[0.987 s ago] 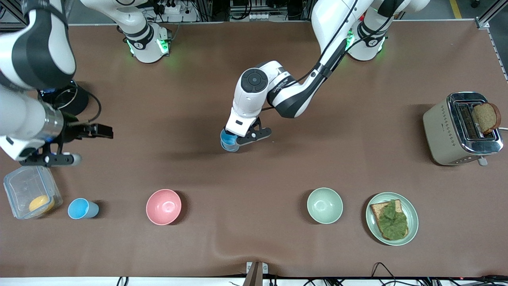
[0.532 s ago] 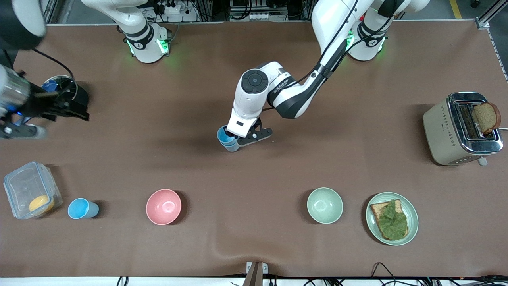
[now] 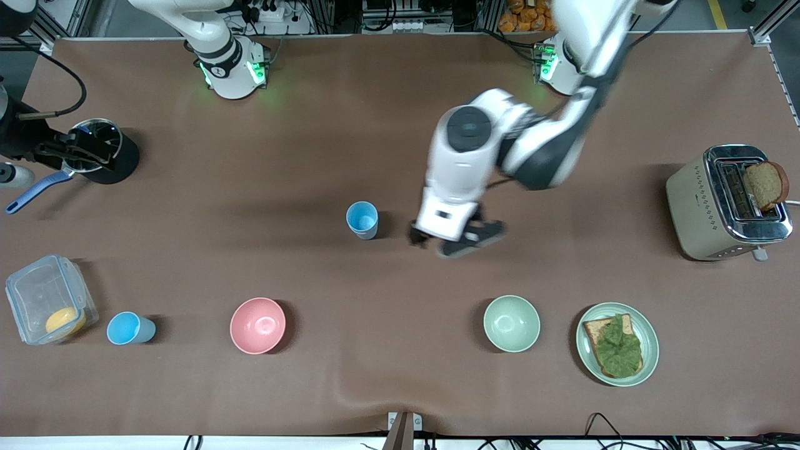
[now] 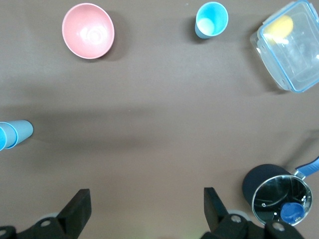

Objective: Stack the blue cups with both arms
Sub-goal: 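Open the left gripper and lift it away from the stacked cups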

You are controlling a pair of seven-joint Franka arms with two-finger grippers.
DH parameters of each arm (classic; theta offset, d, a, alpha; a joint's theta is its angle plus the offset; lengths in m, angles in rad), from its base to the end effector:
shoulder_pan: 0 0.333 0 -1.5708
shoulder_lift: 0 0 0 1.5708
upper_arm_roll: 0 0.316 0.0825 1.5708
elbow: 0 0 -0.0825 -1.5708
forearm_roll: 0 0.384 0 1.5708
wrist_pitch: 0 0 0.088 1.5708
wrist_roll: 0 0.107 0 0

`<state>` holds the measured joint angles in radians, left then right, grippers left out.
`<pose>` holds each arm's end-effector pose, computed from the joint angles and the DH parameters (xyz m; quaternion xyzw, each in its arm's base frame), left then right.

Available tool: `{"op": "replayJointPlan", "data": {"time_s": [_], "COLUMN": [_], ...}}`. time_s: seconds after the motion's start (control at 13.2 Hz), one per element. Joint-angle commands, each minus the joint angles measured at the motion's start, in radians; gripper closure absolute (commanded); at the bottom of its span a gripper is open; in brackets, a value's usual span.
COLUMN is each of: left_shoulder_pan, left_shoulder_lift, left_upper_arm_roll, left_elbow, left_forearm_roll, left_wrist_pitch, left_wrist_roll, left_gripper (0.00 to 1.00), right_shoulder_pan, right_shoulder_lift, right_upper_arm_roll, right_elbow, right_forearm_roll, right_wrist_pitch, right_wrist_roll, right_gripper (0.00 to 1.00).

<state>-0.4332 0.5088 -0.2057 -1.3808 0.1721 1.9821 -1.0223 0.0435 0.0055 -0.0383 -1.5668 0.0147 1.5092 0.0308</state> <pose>0.5954 -0.3936 0.4341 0.9826 0.1754 0.0580 0.0169 0.5494 0.0046 0.6181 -0.9994 0.0126 0.0317 0.0067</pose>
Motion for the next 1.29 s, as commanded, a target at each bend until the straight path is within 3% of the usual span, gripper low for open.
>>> {"op": "replayJointPlan", "data": {"time_s": [0.0, 0.3, 0.53, 0.68, 1.22], "left_shoulder_pan": [0.114, 0.318, 0.381, 0.410, 0.442], "left_shoulder_lift": [-0.076, -0.192, -0.282, -0.318, -0.383], "left_upper_arm_roll": [-0.012, -0.024, -0.024, -0.023, -0.023], "left_elbow": [-0.032, -0.043, -0.050, -0.052, -0.046], "left_forearm_roll": [0.026, -0.015, -0.034, -0.045, -0.046], "left_wrist_pitch": [-0.138, -0.314, -0.364, -0.365, -0.377], "left_wrist_roll": [0.170, 0.509, 0.651, 0.778, 0.878], "left_gripper": [0.00, 0.00, 0.00, 0.00, 0.00], "right_shoulder_pan": [0.004, -0.010, -0.025, -0.030, -0.033], "right_shoulder_lift": [-0.035, -0.033, -0.033, -0.033, -0.028], "right_upper_arm_roll": [0.003, 0.006, 0.006, 0.006, 0.005], "right_elbow": [-0.019, -0.013, -0.021, -0.021, -0.022], "right_forearm_roll": [-0.006, -0.012, -0.009, -0.009, -0.012], "right_wrist_pitch": [0.016, 0.049, 0.046, 0.052, 0.077], "right_wrist_roll": [-0.003, 0.005, 0.008, 0.008, 0.009], "right_gripper": [0.00, 0.00, 0.00, 0.00, 0.00]}}
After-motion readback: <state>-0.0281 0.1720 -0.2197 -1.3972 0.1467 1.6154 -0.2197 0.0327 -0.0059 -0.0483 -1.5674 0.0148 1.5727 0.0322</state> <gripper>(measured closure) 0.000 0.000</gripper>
